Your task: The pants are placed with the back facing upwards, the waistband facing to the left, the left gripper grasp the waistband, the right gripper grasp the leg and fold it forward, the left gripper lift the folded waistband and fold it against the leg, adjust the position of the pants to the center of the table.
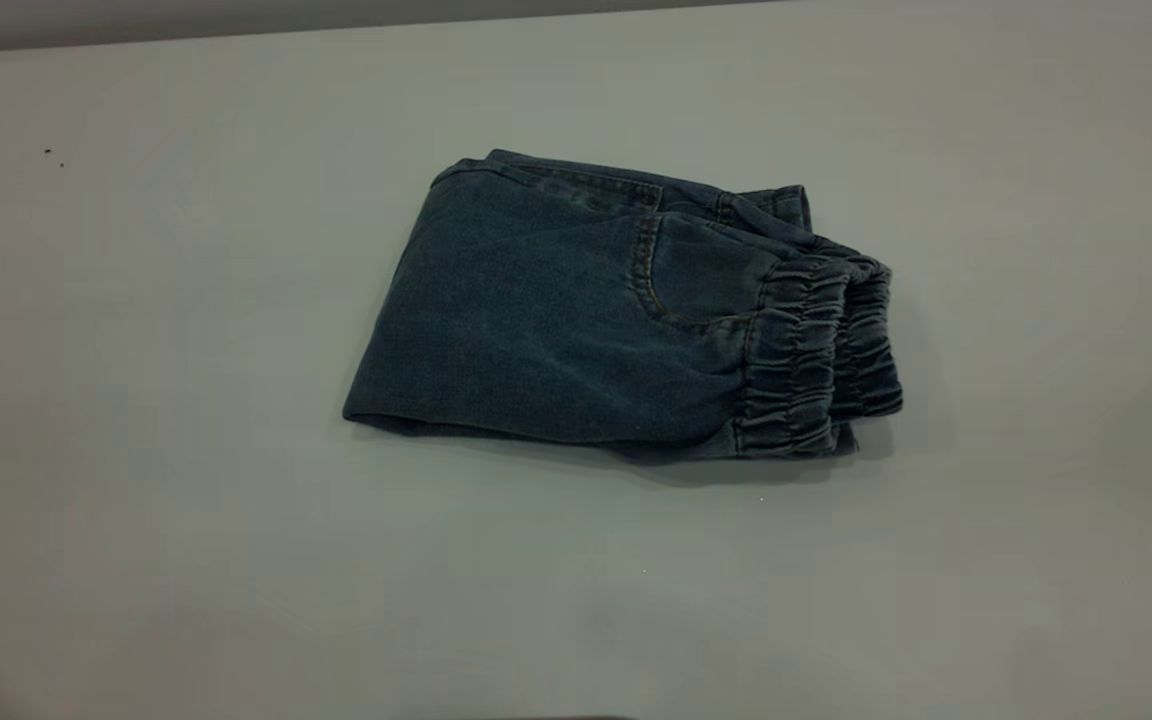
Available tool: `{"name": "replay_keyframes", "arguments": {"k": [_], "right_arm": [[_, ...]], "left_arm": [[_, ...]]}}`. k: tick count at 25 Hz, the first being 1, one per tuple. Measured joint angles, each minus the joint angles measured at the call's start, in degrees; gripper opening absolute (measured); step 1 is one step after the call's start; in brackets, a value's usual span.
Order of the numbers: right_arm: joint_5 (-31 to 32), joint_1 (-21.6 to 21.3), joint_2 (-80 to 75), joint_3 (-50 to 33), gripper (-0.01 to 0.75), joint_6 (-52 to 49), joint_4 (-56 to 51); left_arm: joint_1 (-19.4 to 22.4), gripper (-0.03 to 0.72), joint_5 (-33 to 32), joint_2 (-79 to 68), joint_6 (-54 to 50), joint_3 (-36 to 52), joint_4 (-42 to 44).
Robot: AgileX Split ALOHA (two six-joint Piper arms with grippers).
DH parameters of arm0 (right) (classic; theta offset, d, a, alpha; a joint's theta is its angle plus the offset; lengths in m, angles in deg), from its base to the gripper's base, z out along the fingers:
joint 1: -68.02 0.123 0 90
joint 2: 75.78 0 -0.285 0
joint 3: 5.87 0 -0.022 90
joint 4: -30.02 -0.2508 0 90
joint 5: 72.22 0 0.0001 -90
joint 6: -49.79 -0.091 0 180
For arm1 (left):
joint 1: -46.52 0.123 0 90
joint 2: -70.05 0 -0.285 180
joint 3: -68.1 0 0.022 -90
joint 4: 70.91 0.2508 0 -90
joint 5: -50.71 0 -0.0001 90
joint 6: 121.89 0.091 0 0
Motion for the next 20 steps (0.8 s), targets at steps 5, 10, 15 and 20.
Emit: {"name": "replay_keyframes", "arguments": {"k": [5,10,15,20], "right_arm": [[0.43,0.0,5.39,-6.28,0.47,0.0,-1.93],[0.62,0.0,6.16,-6.53,0.47,0.0,-1.93],[0.57,0.0,6.16,-6.76,0.47,0.0,-1.93],[0.57,0.0,6.16,-6.81,0.47,0.05,-1.93]], "left_arm": [[0.0,0.576,0.4,5.94,-0.59,7.92,0.97],[0.0,0.576,1.48,11.59,-3.55,10.63,2.63],[0.0,0.576,1.7,15.6,-3.98,10.76,3.18],[0.0,0.576,1.7,17.02,-4.44,10.76,3.41]]}}
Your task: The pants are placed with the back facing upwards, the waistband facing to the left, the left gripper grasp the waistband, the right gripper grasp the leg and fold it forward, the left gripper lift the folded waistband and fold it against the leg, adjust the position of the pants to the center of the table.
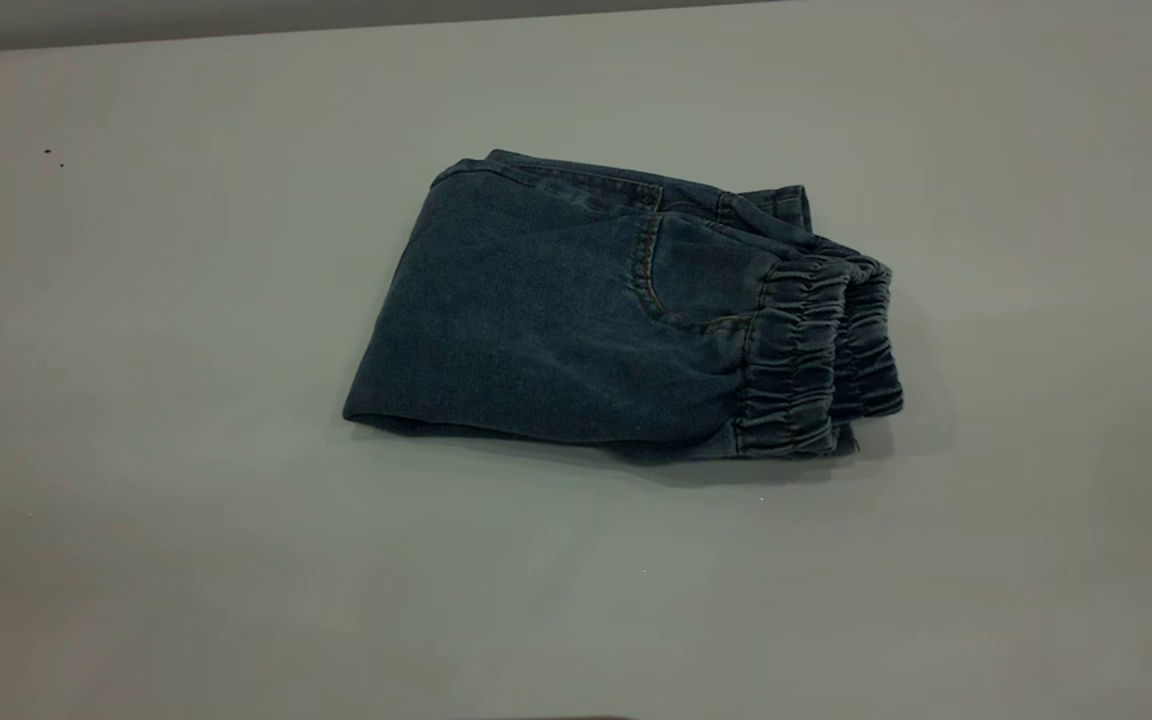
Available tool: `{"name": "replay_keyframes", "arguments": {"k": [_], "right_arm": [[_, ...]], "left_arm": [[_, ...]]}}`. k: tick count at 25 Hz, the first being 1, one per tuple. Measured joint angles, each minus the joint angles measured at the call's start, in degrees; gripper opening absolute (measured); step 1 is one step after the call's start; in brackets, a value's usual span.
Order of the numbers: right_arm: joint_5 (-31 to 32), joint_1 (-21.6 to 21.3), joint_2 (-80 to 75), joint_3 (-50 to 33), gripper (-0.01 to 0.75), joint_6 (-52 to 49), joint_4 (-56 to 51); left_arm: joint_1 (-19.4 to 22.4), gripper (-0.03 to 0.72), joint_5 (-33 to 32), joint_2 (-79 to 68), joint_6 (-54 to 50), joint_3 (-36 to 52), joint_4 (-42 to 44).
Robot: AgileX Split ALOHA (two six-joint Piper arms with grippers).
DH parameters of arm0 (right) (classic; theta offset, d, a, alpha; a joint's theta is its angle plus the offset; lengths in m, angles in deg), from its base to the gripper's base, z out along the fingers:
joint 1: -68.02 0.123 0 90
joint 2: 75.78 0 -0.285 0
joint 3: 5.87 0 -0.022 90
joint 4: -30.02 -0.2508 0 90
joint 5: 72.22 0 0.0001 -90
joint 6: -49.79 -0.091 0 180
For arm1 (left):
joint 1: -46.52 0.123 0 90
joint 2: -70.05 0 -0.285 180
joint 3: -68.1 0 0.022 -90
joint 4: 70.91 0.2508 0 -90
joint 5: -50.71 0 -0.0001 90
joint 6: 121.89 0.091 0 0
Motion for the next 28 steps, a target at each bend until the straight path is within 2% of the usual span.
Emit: {"name": "replay_keyframes", "arguments": {"k": [7,9,11,13,17,20,24,28], "right_arm": [[0.0,0.0,0.07,0.0,0.47,0.04,-0.3],[0.0,-1.32,0.71,0.0,0.47,0.04,-0.46],[0.0,-5.15,1.91,0.0,0.47,0.04,-0.53],[0.06,-10.8,3.86,-0.08,0.47,0.04,-0.53],[0.06,-21.73,8.27,-0.07,0.47,0.04,-0.48],[0.32,-28.24,11.82,-0.07,0.47,0.04,-0.48],[0.49,-32.77,17.51,-0.07,0.47,0.04,-0.48],[0.73,-33.26,19.14,-0.01,0.47,0.04,-0.48]], "left_arm": [[0.0,0.576,0.0,0.31,-0.04,0.0,0.05],[0.0,0.575,0.0,0.44,-0.04,0.0,0.05],[1.24,0.575,0.0,1.09,-0.04,0.0,0.05],[3.51,0.575,0.0,2.15,-0.04,0.0,0.05],[9.11,0.575,0.0,4.87,-0.06,0.0,0.05],[12.79,0.575,-0.05,7.44,-0.06,0.0,0.05],[15.31,0.575,-0.18,11.01,-0.06,0.0,0.05],[15.34,0.575,-0.38,13.87,-0.11,0.0,0.05]]}}
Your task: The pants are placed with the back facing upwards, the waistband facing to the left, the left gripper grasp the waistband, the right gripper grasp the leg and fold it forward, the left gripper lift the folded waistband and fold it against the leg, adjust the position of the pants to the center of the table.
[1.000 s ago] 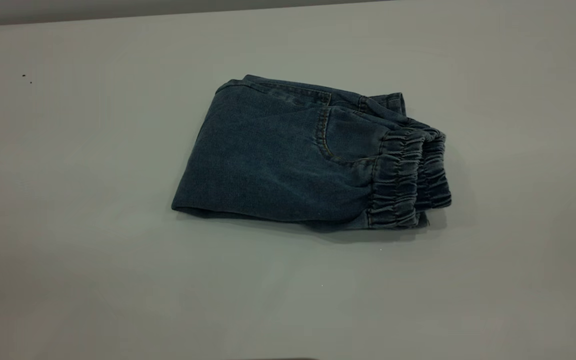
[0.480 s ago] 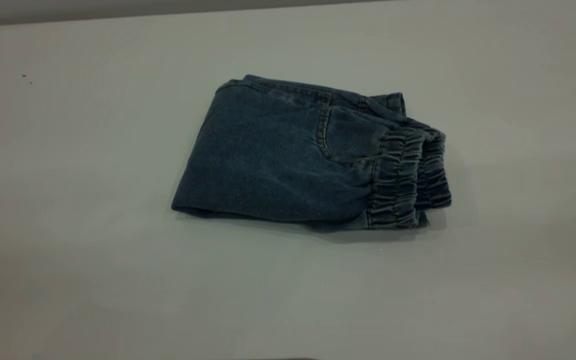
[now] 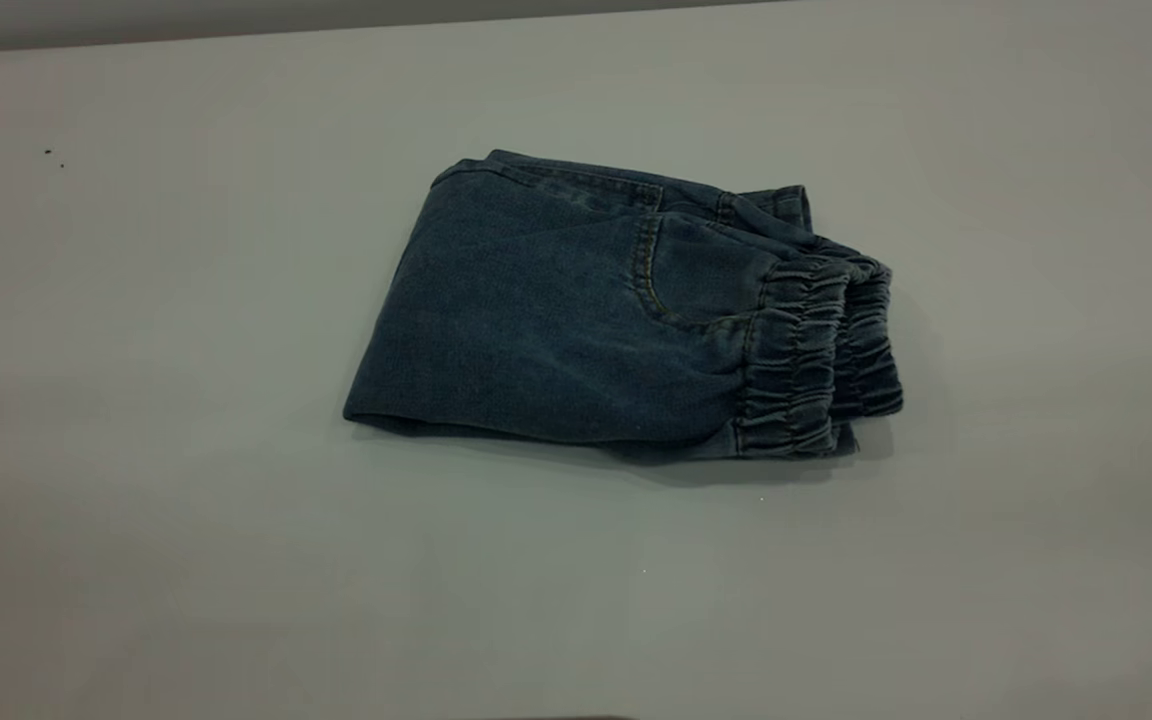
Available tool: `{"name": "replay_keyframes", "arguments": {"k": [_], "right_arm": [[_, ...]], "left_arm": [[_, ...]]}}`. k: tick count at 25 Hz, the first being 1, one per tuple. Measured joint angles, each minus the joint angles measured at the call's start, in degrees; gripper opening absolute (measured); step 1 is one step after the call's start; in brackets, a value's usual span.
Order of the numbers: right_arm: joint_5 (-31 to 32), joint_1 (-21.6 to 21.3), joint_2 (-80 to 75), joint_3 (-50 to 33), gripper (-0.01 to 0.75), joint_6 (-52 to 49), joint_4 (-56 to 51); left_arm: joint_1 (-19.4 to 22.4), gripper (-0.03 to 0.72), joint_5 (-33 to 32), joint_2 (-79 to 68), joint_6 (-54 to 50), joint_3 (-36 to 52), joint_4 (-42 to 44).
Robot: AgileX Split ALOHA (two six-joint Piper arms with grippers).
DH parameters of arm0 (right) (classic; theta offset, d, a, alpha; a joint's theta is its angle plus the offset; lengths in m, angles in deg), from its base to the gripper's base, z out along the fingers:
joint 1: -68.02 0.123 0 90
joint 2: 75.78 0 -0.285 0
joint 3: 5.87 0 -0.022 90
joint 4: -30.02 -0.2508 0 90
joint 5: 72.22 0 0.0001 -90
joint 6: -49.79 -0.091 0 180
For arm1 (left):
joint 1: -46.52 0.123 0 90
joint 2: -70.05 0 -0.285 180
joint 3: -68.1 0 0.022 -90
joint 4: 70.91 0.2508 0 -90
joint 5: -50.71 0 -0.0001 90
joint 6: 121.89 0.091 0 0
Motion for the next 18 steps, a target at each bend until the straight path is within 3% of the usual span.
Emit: {"name": "replay_keyframes", "arguments": {"k": [11,18], "right_arm": [[0.0,0.0,0.13,0.0,0.47,0.0,0.0],[0.0,0.0,0.13,0.0,0.47,0.0,0.0]], "left_arm": [[3.4,0.575,-0.28,7.05,0.0,0.0,0.14],[3.46,0.575,-0.48,7.05,0.0,0.0,0.2]]}}
